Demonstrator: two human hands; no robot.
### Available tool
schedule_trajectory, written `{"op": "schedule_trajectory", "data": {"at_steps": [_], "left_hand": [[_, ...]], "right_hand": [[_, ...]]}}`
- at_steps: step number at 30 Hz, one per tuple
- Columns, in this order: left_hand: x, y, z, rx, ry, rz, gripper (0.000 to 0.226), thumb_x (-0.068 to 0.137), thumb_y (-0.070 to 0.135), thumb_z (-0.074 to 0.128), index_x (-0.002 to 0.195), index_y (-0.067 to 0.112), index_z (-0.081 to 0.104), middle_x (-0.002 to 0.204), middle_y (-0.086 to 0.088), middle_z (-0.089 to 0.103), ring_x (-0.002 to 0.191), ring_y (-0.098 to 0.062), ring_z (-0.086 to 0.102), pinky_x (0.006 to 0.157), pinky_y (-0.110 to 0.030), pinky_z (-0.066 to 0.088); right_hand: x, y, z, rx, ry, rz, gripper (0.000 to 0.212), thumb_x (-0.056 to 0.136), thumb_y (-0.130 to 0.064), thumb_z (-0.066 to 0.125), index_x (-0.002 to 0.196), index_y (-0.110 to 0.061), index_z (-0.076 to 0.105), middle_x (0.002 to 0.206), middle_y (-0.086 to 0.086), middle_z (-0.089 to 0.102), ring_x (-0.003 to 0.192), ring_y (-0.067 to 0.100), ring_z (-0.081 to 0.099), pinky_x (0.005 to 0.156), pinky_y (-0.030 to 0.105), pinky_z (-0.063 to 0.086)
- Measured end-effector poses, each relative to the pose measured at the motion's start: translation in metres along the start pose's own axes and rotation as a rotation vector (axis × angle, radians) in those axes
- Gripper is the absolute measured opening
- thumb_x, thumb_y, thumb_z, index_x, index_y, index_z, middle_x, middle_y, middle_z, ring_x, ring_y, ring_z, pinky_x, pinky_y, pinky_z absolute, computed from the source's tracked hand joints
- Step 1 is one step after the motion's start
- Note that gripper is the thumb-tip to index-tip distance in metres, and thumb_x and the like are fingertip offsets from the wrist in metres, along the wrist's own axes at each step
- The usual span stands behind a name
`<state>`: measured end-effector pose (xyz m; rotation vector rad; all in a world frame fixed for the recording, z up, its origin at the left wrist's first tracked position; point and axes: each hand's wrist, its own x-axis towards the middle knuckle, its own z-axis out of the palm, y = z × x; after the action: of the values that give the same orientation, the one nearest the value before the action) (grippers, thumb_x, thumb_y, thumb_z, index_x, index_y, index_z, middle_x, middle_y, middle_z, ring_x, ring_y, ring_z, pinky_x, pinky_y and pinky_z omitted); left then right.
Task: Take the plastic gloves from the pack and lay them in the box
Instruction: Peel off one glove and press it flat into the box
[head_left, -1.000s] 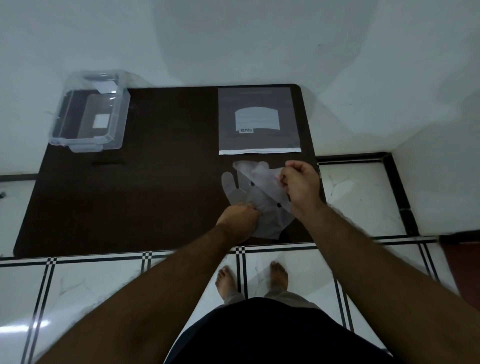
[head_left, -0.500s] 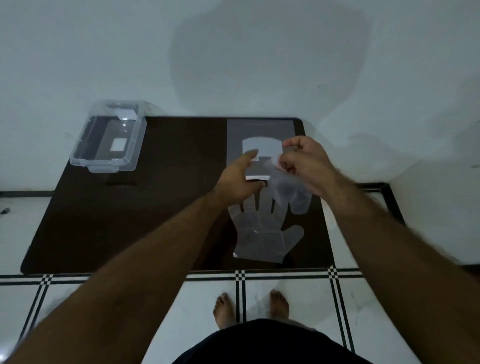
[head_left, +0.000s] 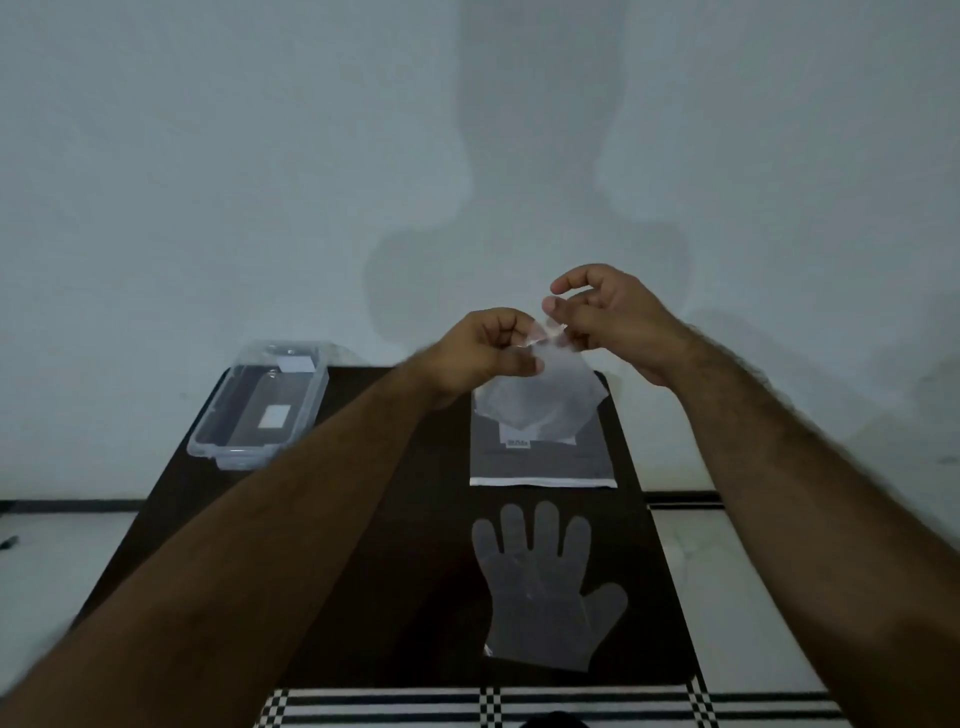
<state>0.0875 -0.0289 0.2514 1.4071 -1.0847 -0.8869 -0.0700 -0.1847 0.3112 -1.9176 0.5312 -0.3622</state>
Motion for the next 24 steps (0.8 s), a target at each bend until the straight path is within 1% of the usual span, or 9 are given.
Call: {"op": "schedule_trajectory", "data": {"at_steps": [2,3,5,7,10,14,16,19,24], "left_hand": [[-0.002,0.004,-0.009,-0.07,0.04,0.03,0.019,0.093,-0.004,0.076,0.109,0.003,0.07,0.097,-0.009,0.071,0.091,-0.023,0.068,0.082,-0.034,0.057],[-0.005,0.006,-0.015,-0.096,0.064,0.04,0.016,0.093,-0.004,0.075,0.105,0.005,0.069,0.094,-0.008,0.07,0.089,-0.022,0.067,0.08,-0.033,0.057],[-0.005,0.007,-0.026,-0.152,0.107,0.037,0.015,0.092,-0.001,0.076,0.096,0.01,0.067,0.093,-0.01,0.064,0.089,-0.026,0.062,0.08,-0.036,0.053],[-0.009,0.009,-0.042,-0.184,0.169,0.024,0.016,0.088,0.005,0.079,0.088,0.015,0.067,0.093,-0.012,0.06,0.092,-0.03,0.056,0.082,-0.039,0.048],[-0.014,0.013,-0.063,-0.166,0.236,0.014,0.014,0.088,0.013,0.08,0.085,0.017,0.067,0.093,-0.012,0.062,0.092,-0.029,0.059,0.082,-0.043,0.049],[-0.021,0.013,-0.094,-0.148,0.286,0.008,0.017,0.089,0.021,0.078,0.084,0.017,0.063,0.088,-0.003,0.064,0.084,-0.019,0.062,0.079,-0.034,0.053],[-0.024,0.012,-0.109,-0.131,0.316,0.001,0.017,0.09,0.024,0.078,0.089,0.014,0.065,0.092,-0.006,0.065,0.086,-0.019,0.064,0.083,-0.036,0.053],[-0.03,0.009,-0.13,-0.119,0.403,-0.014,0.024,0.09,0.025,0.079,0.103,0.008,0.068,0.1,-0.011,0.067,0.092,-0.022,0.067,0.089,-0.041,0.052],[-0.046,0.004,-0.168,-0.099,0.516,-0.06,0.008,0.097,0.02,0.077,0.094,0.016,0.071,0.095,0.0,0.072,0.091,-0.02,0.07,0.084,-0.039,0.048]], "right_hand": [[0.001,-0.004,0.006,-0.021,-0.049,0.032,0.056,0.083,-0.048,0.086,0.128,-0.022,0.064,0.103,0.005,0.082,0.095,0.023,0.079,0.086,0.043,0.064],[0.001,-0.005,0.011,-0.042,-0.089,0.038,0.06,0.079,-0.046,0.088,0.128,-0.023,0.064,0.104,0.004,0.082,0.097,0.022,0.079,0.087,0.043,0.064],[0.003,-0.002,0.018,-0.084,-0.153,0.035,0.055,0.08,-0.03,0.092,0.128,-0.023,0.065,0.102,0.005,0.082,0.099,0.023,0.079,0.092,0.047,0.063],[0.009,-0.002,0.026,-0.111,-0.161,0.015,0.046,0.082,-0.012,0.089,0.123,-0.019,0.069,0.099,0.006,0.083,0.099,0.026,0.079,0.097,0.053,0.062],[0.017,-0.007,0.031,-0.081,-0.108,-0.017,0.037,0.082,-0.002,0.087,0.115,-0.015,0.075,0.096,0.013,0.081,0.09,0.024,0.078,0.096,0.051,0.063],[0.039,-0.016,0.042,-0.046,-0.122,-0.064,0.027,0.087,-0.004,0.084,0.112,-0.011,0.077,0.096,0.016,0.08,0.084,0.021,0.078,0.09,0.044,0.064],[0.055,-0.021,0.046,-0.049,-0.143,-0.086,0.024,0.088,-0.005,0.083,0.11,-0.01,0.077,0.097,0.016,0.08,0.084,0.022,0.078,0.088,0.043,0.064],[0.082,-0.029,0.053,-0.035,-0.167,-0.091,0.016,0.09,-0.008,0.081,0.106,-0.008,0.078,0.096,0.011,0.082,0.086,0.022,0.079,0.088,0.042,0.063],[0.126,-0.039,0.075,0.036,-0.201,-0.098,0.013,0.094,-0.017,0.08,0.103,-0.008,0.079,0.093,0.009,0.083,0.085,0.022,0.079,0.086,0.038,0.064]]}}
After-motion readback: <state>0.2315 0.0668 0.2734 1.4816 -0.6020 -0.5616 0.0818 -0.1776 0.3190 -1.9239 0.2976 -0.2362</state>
